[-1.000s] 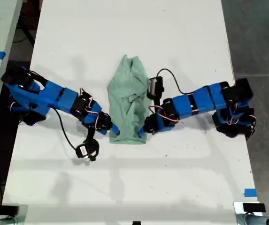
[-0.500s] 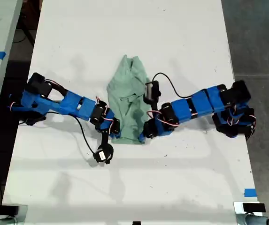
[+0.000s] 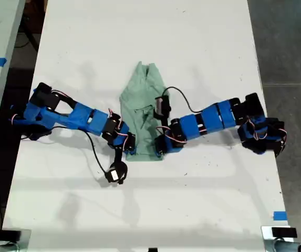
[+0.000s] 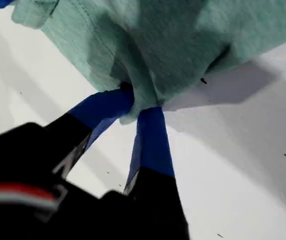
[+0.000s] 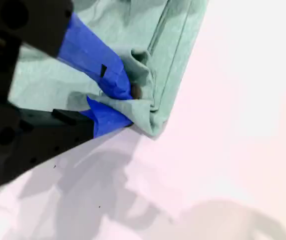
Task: Fold t shirt
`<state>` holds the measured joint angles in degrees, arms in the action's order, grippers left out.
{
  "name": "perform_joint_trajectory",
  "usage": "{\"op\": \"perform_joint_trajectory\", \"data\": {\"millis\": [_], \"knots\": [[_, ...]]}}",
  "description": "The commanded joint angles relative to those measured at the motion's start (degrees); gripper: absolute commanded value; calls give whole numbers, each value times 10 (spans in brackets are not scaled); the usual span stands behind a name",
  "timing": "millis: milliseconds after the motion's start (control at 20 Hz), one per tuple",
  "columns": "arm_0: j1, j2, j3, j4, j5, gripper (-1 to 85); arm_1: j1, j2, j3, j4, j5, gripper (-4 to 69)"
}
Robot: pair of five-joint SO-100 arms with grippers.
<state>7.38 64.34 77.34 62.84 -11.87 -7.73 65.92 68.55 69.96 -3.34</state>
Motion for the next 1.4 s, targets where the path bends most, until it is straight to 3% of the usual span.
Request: {"op": "perform_joint_trajectory", "data": {"millis": [0, 200, 450, 700, 1000, 1050, 1100, 1150, 1200, 1350], "knots": [[6, -1, -12, 0, 14, 0, -11, 2, -17, 27, 25, 15], [61, 18, -105, 76, 18, 0, -61, 25, -126, 115, 45, 15], [63, 155, -136, 109, 37, 0, -69, 109, -218, 98, -21, 15], [-105, 240, -117, 206, 106, 0, 88, 187, -160, 84, -101, 15], [-314, 238, -115, 244, 194, 0, 273, 153, -158, 44, -206, 14], [-337, 243, -115, 249, 201, 0, 293, 152, -161, 37, -220, 25], [-353, 250, -115, 253, 203, 51, 308, 153, -167, 36, -236, 86], [-365, 253, -121, 258, 214, 178, 318, 156, -178, 44, -249, 205], [-374, 258, -127, 265, 224, 218, 329, 166, -180, 56, -255, 269], [-413, 307, -126, 285, 248, 220, 366, 230, -180, 104, -269, 302]]}}
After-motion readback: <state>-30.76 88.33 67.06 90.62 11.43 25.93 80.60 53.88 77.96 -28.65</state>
